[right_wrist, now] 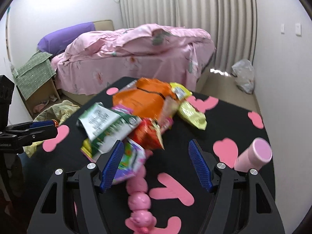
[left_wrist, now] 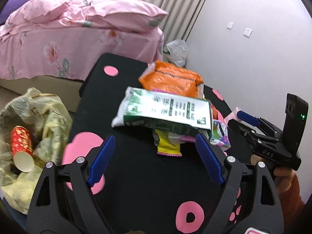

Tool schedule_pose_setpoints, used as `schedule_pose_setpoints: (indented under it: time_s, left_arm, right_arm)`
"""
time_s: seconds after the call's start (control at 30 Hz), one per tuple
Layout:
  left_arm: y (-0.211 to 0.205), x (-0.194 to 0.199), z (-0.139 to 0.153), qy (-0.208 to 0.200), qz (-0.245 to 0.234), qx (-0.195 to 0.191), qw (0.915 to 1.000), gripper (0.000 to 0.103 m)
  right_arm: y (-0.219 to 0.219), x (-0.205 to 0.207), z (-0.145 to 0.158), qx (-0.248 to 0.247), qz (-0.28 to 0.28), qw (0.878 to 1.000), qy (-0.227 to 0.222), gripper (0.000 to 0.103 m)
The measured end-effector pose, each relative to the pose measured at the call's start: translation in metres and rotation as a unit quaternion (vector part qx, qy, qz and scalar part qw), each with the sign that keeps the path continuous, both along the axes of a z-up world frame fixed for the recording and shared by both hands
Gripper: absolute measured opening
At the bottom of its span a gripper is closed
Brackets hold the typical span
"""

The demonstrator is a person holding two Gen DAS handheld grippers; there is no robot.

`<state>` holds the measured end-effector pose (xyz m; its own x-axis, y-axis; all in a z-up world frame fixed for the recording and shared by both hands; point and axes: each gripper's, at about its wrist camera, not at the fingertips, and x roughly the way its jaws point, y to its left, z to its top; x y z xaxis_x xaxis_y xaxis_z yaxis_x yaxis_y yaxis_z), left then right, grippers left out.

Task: Collect trash
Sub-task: 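Grasp the green-and-white milk carton with the left gripper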

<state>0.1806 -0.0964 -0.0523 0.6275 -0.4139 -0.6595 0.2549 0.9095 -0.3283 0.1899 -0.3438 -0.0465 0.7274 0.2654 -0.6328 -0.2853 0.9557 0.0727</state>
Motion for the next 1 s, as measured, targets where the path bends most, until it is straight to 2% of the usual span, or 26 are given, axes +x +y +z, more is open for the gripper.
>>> schedule_pose_setpoints:
  time_s: [0.13, 0.33, 0.43, 0.5, 0.57, 0.6, 0.67, 0.77, 0.8, 0.9, 1.0]
  left_arm:
    - [-0.001, 0.003, -0.009, 0.014, 0.004, 0.004, 0.9999, 0.080]
    - [0.000, 0.024, -0.019, 0.008, -0.012, -0.003, 0.9999, 0.080]
    - [0.008, 0.037, -0.022, 0.021, -0.043, -0.046, 0.9978, 0.080]
    - [0.014, 0.047, -0.021, 0.023, -0.061, -0.055, 0.9964, 0.080]
    - [0.019, 0.055, -0.024, 0.034, -0.050, -0.053, 0.9968, 0.080]
    - [0.023, 0.058, -0.027, 0.048, -0.046, -0.069, 0.9954, 0.080]
    - [0.025, 0.060, -0.031, 0.062, -0.040, -0.077, 0.9943, 0.080]
    - [0.028, 0.055, -0.022, 0.036, -0.010, -0.055, 0.9978, 0.080]
    - [0.029, 0.053, -0.019, 0.028, -0.001, -0.046, 0.9985, 0.080]
    - [0.040, 0.038, -0.009, 0.012, 0.052, -0.025, 0.9983, 0.080]
    - [0.058, 0.020, 0.000, 0.021, 0.086, -0.042, 0.9952, 0.080]
  right_arm:
    - [-0.008, -0.004, -0.012, 0.022, -0.006, 1.000, 0.006, 0.066]
    - [-0.008, -0.006, -0.030, 0.051, -0.028, 0.998, 0.022, 0.066]
    - [-0.007, -0.005, -0.033, 0.054, -0.058, 0.996, 0.036, 0.066]
    - [-0.004, -0.005, -0.030, 0.047, -0.072, 0.995, 0.047, 0.066]
    - [-0.002, -0.007, -0.023, 0.036, -0.091, 0.993, 0.062, 0.066]
    - [-0.003, -0.008, -0.019, 0.041, -0.096, 0.992, 0.069, 0.065]
    - [-0.001, -0.008, -0.007, 0.053, -0.079, 0.993, 0.069, 0.065]
    - [0.015, -0.002, 0.021, 0.010, -0.012, 1.000, 0.004, 0.065]
    - [0.019, 0.004, 0.025, 0.011, 0.015, 1.000, -0.003, 0.065]
    - [0.041, 0.035, 0.023, 0.016, 0.111, 0.994, 0.011, 0.064]
    - [0.057, 0.053, 0.007, -0.004, 0.138, 0.990, 0.036, 0.064]
